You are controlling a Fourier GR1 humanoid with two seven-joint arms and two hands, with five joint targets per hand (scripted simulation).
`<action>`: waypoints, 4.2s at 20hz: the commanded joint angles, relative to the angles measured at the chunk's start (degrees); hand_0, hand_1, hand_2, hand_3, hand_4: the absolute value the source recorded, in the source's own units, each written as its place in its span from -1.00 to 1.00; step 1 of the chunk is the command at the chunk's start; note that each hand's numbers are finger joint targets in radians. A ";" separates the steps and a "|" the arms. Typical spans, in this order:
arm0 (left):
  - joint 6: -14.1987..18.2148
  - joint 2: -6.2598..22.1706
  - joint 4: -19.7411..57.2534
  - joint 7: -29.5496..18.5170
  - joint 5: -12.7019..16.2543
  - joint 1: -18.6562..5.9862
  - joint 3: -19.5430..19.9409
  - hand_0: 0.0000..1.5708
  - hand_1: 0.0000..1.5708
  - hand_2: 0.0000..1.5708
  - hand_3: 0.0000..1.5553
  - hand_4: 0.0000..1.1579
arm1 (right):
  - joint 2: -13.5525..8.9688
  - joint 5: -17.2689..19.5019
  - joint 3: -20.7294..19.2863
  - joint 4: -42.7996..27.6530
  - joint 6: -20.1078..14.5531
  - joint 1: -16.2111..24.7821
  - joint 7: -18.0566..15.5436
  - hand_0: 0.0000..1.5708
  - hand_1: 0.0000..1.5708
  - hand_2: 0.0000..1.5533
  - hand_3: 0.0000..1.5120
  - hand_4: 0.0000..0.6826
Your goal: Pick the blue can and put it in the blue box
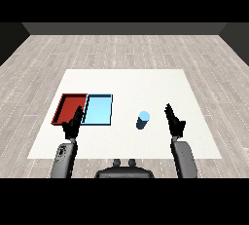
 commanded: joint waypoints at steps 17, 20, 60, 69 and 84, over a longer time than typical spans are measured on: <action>-2.53 -3.03 2.85 -23.65 3.02 -1.90 2.62 -1.00 -1.00 -1.00 -1.00 -1.00 | 5.74 -3.48 8.99 0.49 3.98 5.41 -20.54 -1.00 -1.00 -1.00 -1.00 -1.00; -1.65 -3.54 2.90 -26.59 1.03 0.34 1.53 -1.00 -1.00 -1.00 -1.00 -1.00 | 6.34 -3.01 12.99 -2.79 -0.38 5.03 -18.31 -1.00 -1.00 -1.00 -1.00 -1.00; 4.07 -5.44 -0.30 -21.43 -3.38 -1.35 -2.59 -1.00 -1.00 -1.00 -1.00 -1.00 | 6.35 -12.49 9.04 23.36 -6.33 -8.92 -19.36 -1.00 -1.00 -1.00 -1.00 -1.00; 1.69 -3.13 -3.42 -21.83 0.28 0.65 0.94 -1.00 -1.00 -1.00 -1.00 -1.00 | 6.36 -13.61 3.13 30.51 -1.86 -15.02 -20.07 -1.00 -1.00 -1.00 -1.00 -1.00; -0.54 -2.35 2.24 -22.67 1.92 -3.02 2.27 -1.00 -1.00 -1.00 -1.00 -1.00 | 6.36 -17.53 8.32 37.91 -6.35 -20.03 -23.94 -1.00 -1.00 -1.00 -1.00 -1.00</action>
